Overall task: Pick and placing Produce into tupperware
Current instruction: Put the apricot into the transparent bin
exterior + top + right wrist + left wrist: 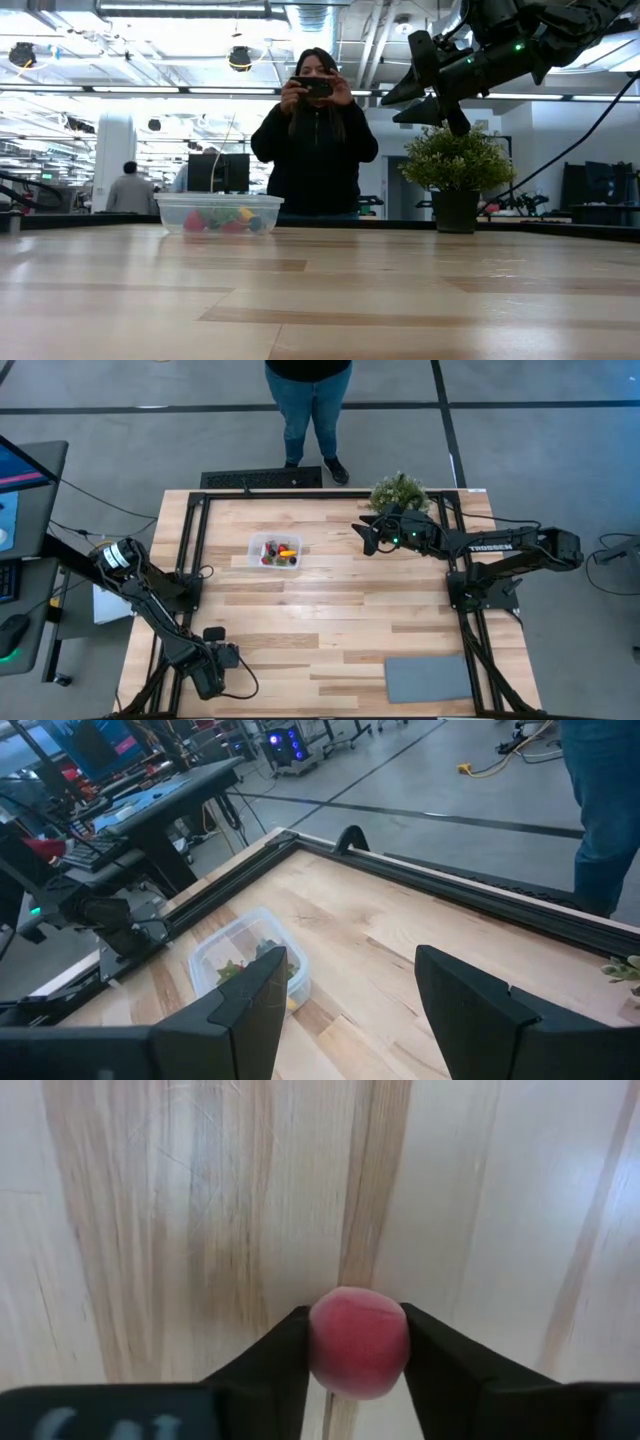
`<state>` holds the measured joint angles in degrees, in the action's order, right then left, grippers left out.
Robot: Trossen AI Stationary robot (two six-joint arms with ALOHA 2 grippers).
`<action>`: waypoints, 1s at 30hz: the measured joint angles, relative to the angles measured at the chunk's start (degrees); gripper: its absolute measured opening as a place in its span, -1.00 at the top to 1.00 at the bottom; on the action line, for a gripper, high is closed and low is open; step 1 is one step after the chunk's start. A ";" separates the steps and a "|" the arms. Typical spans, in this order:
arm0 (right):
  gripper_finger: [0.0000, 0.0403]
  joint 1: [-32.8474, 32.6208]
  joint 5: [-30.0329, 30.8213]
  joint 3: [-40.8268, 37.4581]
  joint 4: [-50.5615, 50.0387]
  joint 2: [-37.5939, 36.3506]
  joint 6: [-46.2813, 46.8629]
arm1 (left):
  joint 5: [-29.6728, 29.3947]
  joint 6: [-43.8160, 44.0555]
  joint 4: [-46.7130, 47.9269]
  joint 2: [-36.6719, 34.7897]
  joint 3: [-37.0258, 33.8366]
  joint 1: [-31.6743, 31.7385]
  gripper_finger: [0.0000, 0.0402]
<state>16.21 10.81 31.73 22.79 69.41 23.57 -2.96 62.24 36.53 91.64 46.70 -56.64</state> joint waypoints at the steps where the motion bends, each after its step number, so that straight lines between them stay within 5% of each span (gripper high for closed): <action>1: -0.21 0.00 0.00 0.00 0.00 -0.02 0.00 | -0.14 0.00 -0.02 0.00 0.00 0.00 0.41; 21: -0.21 0.00 0.02 0.02 0.56 -0.02 0.42 | -0.11 0.56 6.75 -6.64 0.00 2.84 0.44; 30: -0.21 0.04 0.02 0.02 3.83 0.00 0.15 | -3.58 -6.87 12.65 -18.03 0.00 13.75 0.49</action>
<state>16.25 10.83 31.75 26.62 69.41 23.73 -6.54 55.37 49.19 73.61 46.70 -42.90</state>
